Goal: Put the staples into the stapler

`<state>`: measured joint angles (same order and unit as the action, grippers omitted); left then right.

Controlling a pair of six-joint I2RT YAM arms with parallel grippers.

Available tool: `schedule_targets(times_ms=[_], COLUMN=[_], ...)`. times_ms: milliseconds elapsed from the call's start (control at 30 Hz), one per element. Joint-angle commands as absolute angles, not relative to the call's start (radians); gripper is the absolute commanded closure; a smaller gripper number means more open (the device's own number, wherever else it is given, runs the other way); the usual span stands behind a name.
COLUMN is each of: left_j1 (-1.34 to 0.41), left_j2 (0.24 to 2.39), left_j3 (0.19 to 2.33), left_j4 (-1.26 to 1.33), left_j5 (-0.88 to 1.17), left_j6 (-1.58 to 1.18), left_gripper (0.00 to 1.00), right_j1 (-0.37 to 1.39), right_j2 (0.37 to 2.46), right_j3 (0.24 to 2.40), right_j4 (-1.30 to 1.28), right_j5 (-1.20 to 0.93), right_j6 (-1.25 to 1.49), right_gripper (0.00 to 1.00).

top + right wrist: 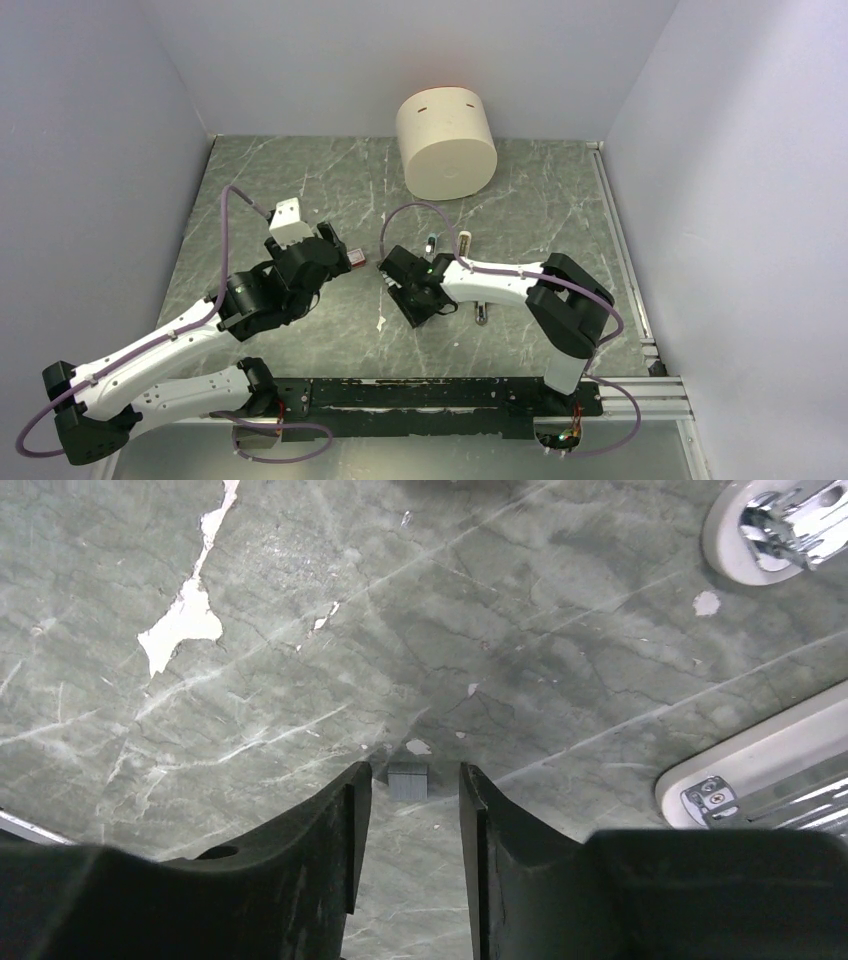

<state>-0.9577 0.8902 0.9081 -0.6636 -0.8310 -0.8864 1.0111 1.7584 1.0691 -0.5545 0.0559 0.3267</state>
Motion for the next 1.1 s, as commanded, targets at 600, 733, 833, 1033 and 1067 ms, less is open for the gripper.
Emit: schedule_targets(times_ms=[600, 733, 833, 1033, 1067], left_j1=[-0.952, -0.952, -0.951, -0.952, -0.952], left_j2=[0.873, 0.878, 0.885, 0.887, 0.887], left_j3=[0.903, 0.904, 0.908, 0.904, 0.903], left_j4=[-0.657, -0.654, -0.653, -0.641, -0.642], left_j5=[-0.847, -0.845, -0.842, -0.835, -0.835], left_j6=[-0.893, -0.892, -0.889, -0.888, -0.888], left_gripper=[0.26, 0.26, 0.27, 0.27, 0.27], right_j1=[1.017, 1.026, 1.040, 1.050, 1.050], right_j2=[1.788, 1.790, 1.797, 1.795, 1.790], right_j3=[1.112, 1.108, 1.110, 1.098, 1.094], right_j4=[-0.623, -0.619, -0.630, -0.682, -0.693], right_j5=[0.234, 0.212, 0.212, 0.243, 0.251], right_j6=[0.611, 0.614, 0.616, 0.642, 0.649], right_gripper=[0.56, 0.56, 0.55, 0.56, 0.56])
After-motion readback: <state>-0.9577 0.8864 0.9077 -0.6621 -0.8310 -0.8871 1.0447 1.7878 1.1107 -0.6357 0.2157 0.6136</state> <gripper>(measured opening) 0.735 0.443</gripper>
